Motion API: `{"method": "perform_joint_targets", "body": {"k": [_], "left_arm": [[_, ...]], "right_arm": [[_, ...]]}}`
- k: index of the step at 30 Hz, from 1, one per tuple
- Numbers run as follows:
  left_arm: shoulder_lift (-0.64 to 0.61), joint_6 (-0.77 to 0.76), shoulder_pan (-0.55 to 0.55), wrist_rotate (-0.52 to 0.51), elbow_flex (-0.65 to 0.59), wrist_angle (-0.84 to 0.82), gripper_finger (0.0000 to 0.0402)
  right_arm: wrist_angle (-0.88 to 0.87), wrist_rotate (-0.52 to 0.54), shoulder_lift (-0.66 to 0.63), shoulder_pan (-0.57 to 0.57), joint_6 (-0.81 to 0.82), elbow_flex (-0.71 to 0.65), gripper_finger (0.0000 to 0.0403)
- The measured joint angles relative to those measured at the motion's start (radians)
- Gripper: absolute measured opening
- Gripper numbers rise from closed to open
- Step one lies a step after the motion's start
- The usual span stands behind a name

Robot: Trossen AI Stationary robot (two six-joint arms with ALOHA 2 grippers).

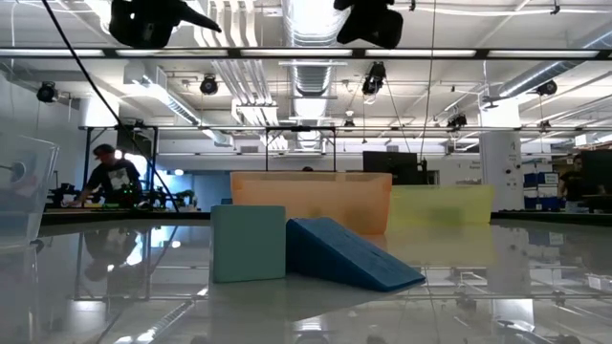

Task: Sort & place blocks by color
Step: Put the light blue block into the yellow bin

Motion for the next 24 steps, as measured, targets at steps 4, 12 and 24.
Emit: {"method": "perform_joint_targets", "body": {"k": [4, 12, 24], "left_arm": [[0.0, -0.005, -0.005, -0.001, 0.0, 0.004, 0.0217], [-0.006, 0.053, -0.152, -0.113, -0.002, 0.169, 0.0217], [-0.016, 0.333, -0.202, -0.234, -0.003, 0.485, 0.0217]], "right_arm": [[0.007, 0.004, 0.031, 0.066, 0.046, 0.0, 0.0181], [0.031, 0.036, 0.148, 0.208, 0.059, -0.001, 0.0163], [0.203, 0.124, 0.329, 0.264, -0.052, -0.001, 0.0198]]}}
